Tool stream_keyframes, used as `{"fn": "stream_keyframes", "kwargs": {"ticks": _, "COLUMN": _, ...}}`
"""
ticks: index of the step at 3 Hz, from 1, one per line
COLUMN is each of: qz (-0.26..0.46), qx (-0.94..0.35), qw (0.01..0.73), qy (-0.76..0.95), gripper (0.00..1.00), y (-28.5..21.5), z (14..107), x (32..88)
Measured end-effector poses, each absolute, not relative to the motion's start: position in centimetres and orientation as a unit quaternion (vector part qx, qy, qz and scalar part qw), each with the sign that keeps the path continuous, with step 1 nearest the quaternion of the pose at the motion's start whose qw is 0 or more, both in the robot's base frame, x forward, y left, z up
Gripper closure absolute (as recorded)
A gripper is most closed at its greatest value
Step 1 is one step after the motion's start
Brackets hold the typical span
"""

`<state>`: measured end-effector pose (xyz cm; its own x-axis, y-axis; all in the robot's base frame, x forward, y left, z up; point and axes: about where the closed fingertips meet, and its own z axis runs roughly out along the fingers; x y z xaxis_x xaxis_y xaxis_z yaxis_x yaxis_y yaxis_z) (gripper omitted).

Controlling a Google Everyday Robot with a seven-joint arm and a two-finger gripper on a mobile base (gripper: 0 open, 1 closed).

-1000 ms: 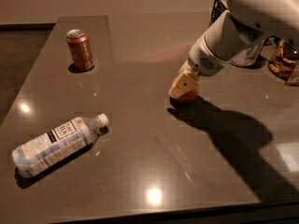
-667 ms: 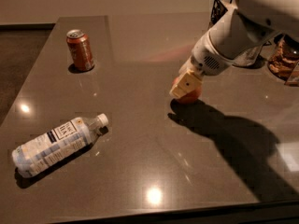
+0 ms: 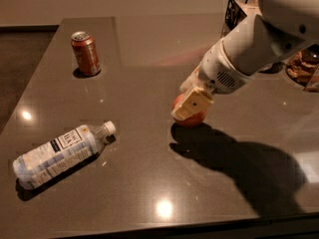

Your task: Move apple near blue plastic bottle

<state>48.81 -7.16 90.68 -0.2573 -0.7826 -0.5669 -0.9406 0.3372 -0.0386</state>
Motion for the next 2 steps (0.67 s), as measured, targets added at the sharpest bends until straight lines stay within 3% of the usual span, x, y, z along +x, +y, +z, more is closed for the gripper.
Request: {"fn": "stream_keyframes", "kwargs": {"ticks": 2, "qz": 0.21, "qx": -0.591, "qw": 0.259, "qy": 0.735, "gripper": 1.0, "y": -0.2, "z": 90.5, "x": 44.2}}
